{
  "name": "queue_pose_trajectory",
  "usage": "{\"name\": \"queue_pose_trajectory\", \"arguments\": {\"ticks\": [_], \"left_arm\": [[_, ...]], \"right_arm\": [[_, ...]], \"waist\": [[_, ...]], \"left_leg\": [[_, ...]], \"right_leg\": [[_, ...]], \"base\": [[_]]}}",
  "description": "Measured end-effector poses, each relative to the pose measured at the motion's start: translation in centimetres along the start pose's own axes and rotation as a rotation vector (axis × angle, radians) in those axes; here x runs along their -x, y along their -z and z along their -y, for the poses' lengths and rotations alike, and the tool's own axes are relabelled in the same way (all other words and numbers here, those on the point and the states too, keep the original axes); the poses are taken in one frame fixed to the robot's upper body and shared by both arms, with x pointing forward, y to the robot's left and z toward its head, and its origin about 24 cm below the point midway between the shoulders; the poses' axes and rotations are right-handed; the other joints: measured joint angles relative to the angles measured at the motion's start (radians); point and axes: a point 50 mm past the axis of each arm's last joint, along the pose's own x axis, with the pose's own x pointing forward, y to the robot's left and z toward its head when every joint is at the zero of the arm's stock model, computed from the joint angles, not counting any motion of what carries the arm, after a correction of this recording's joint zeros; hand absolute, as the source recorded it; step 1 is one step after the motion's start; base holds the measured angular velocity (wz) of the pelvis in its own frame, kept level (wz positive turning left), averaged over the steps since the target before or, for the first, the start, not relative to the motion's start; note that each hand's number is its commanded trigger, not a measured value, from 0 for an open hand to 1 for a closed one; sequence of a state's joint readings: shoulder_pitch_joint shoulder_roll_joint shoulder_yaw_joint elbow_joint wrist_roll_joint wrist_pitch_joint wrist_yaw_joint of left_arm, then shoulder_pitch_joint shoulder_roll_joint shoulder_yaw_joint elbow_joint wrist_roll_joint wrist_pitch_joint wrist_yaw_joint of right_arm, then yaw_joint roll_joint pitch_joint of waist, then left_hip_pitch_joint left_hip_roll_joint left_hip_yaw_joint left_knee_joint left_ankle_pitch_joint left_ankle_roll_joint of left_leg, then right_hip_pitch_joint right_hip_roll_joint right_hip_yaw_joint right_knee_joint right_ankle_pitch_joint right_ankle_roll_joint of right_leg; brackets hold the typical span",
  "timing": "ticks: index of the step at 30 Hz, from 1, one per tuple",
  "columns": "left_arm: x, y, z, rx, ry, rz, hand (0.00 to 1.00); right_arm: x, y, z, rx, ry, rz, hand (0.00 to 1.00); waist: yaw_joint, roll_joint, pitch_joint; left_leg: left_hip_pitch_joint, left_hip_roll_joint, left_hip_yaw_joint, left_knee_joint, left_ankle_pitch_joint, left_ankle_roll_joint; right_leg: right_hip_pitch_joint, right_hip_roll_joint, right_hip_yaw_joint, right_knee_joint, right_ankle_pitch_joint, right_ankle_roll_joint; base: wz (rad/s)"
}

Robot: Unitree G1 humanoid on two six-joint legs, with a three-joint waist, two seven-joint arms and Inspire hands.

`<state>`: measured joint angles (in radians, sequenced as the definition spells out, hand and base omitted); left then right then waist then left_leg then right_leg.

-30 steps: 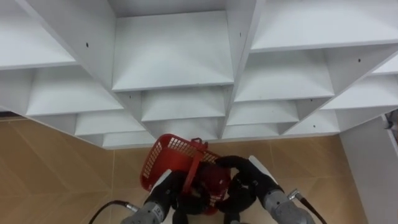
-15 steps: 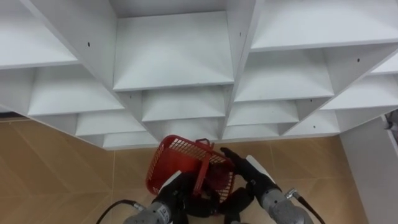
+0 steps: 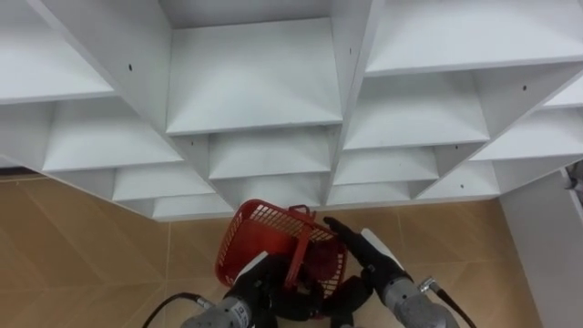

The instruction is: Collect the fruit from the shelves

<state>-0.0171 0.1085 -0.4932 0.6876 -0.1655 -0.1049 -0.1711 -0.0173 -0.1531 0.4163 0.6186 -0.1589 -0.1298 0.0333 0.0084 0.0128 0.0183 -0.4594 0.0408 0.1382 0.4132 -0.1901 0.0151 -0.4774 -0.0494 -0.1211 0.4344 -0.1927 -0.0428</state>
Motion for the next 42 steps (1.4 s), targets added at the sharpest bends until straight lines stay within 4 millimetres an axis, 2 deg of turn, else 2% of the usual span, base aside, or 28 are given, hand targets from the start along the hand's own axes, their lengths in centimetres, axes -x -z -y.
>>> {"name": "queue_pose_trajectory", "arguments": {"ticks": [12,16,24,30,38,42], "left_arm": [[0.2,0.2,-0.5,0.001,-0.031,-0.005,1.0],[0.4,1.0,-1.1,-0.006,-0.086,-0.034,1.0],[1.4,2.5,-2.5,-0.057,-0.15,-0.094,1.0],[1.8,3.5,-2.8,-0.09,-0.161,-0.142,1.0],[2.1,3.7,-3.3,-0.091,-0.177,-0.146,1.0],[2.6,4.4,-3.4,-0.063,-0.193,-0.16,1.0]], "right_arm": [[0.1,0.7,-0.1,-0.004,0.002,-0.032,0.0],[0.2,1.4,-0.2,-0.015,0.002,-0.061,0.0],[0.4,2.3,-0.3,-0.02,-0.013,-0.096,0.0],[0.4,2.4,-0.2,-0.027,-0.017,-0.096,0.0],[0.7,2.6,0.2,-0.033,-0.031,-0.093,0.0],[1.4,2.9,-0.3,-0.052,-0.033,-0.089,0.0]], "waist": [[0.009,0.0,0.0002],[0.024,0.0,0.0011],[0.024,0.004,0.0028],[0.024,0.002,0.0031],[0.014,-0.016,0.0035],[0.015,-0.029,-0.0046]], "left_leg": [[0.017,0.001,0.003,-0.001,0.0,0.0],[0.04,0.001,0.003,-0.007,0.0,0.0],[0.093,0.0,0.001,-0.038,0.001,-0.002],[0.16,-0.002,0.024,-0.084,0.003,-0.003],[0.257,-0.015,0.027,-0.119,0.003,-0.003],[0.32,-0.016,0.026,-0.149,0.002,-0.004]], "right_leg": [[0.015,0.0,0.004,-0.001,0.0,0.0],[0.036,0.0,0.004,-0.004,0.0,0.001],[0.091,0.003,-0.008,-0.03,0.002,0.002],[0.136,0.007,0.016,-0.057,0.003,0.005],[0.22,0.012,0.049,-0.094,-0.003,0.012],[0.274,0.015,0.054,-0.115,-0.004,0.015]], "base": [[0.0],[0.0],[0.02],[-0.12],[-0.09],[-0.06]]}}
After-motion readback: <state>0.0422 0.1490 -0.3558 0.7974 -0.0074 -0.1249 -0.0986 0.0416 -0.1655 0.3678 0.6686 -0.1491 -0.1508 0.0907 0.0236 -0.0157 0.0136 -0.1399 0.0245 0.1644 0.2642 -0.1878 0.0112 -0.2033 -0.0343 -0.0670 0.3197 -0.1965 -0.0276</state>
